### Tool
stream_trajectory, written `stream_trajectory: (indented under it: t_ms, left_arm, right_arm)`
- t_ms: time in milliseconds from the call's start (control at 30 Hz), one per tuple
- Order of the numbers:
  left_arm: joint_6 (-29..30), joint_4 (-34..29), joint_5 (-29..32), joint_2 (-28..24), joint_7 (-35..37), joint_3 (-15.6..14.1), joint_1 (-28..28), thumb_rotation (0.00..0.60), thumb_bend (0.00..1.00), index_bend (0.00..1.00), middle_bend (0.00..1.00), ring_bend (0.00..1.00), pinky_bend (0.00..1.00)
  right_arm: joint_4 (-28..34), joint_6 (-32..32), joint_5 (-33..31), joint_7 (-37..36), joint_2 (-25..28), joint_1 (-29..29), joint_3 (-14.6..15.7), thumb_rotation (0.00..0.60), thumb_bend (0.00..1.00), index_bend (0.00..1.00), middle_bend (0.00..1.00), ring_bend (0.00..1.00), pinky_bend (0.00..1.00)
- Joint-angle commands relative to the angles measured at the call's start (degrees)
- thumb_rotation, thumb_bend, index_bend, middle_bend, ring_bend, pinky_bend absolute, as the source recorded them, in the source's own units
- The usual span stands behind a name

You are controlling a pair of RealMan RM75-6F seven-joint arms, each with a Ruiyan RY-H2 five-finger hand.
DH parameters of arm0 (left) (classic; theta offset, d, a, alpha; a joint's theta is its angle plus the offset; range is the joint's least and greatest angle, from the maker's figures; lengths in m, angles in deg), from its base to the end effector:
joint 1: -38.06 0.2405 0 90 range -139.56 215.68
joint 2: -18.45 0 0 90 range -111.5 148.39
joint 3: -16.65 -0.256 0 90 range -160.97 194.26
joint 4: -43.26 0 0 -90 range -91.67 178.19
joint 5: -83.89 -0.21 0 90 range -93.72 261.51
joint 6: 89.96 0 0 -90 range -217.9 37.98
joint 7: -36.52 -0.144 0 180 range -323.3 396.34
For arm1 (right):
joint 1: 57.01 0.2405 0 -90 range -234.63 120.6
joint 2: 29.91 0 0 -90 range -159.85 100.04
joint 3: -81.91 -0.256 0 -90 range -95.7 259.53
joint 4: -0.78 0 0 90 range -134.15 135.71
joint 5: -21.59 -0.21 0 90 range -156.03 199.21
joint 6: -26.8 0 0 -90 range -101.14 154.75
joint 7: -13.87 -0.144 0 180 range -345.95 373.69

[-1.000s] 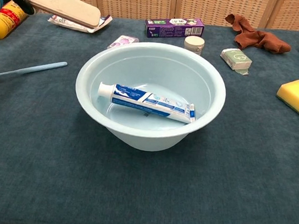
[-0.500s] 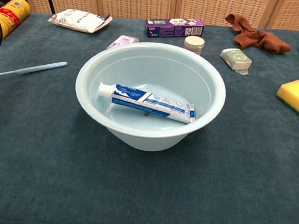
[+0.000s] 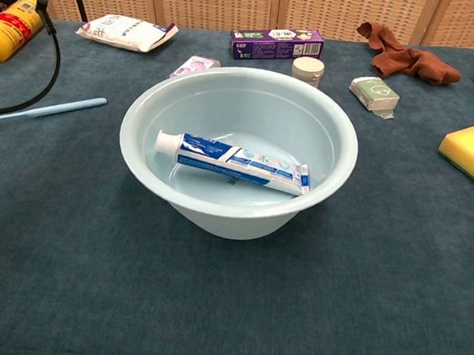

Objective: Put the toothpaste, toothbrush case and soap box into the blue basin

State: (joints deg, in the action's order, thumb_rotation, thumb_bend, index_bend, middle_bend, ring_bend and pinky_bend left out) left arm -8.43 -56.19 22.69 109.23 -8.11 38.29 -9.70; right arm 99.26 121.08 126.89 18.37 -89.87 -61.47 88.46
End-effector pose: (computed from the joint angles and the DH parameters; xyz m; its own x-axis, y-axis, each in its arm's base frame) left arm -0.0392 0.3471 0.0602 0.3701 -0.2444 0.8963 0.8578 -0.2806 -0.4307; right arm -0.2751 -0.0947 0.1568 0.4166 -0.0538 0.9075 -0.8981 -0.1791 0.4016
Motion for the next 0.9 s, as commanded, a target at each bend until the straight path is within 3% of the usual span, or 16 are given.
stream_trajectory:
  t_ms: [33, 767, 833, 900]
  left_arm:
    - [0.3, -2.3, -1.4, 1.1, -1.5, -2.0, -0.2, 0.600, 0.46, 0.81, 0.44, 0.43, 0.50]
    - [-0.9, -4.0, -3.7, 8.5, -3.7, -10.0, 1.3, 0.600, 0.40, 0.80, 0.41, 0.42, 0.50]
    - [-1.3, -4.1, -3.7, 8.5, -3.3, -10.3, 1.5, 0.600, 0.39, 0.78, 0.39, 0.42, 0.50]
    - [-1.6, -4.2, -3.5, 8.2, -3.2, -10.4, 1.8, 0.600, 0.36, 0.69, 0.34, 0.41, 0.50]
  right_arm:
    - [0.1, 0.2, 0.2, -0.2, 0.1, -0.1, 0.0, 0.600, 0.13, 0.00, 0.00, 0.00, 0.00]
    - [0.4, 2.0, 1.8, -1.0, 0.9, -0.8, 0.2, 0.600, 0.13, 0.00, 0.00, 0.00, 0.00]
    - [0.4, 2.1, 1.8, -1.0, 0.9, -0.9, 0.2, 0.600, 0.13, 0.00, 0.00, 0.00, 0.00]
    - [0.4, 2.2, 1.8, -1.1, 0.9, -0.9, 0.2, 0.600, 0.13, 0.00, 0.00, 0.00, 0.00]
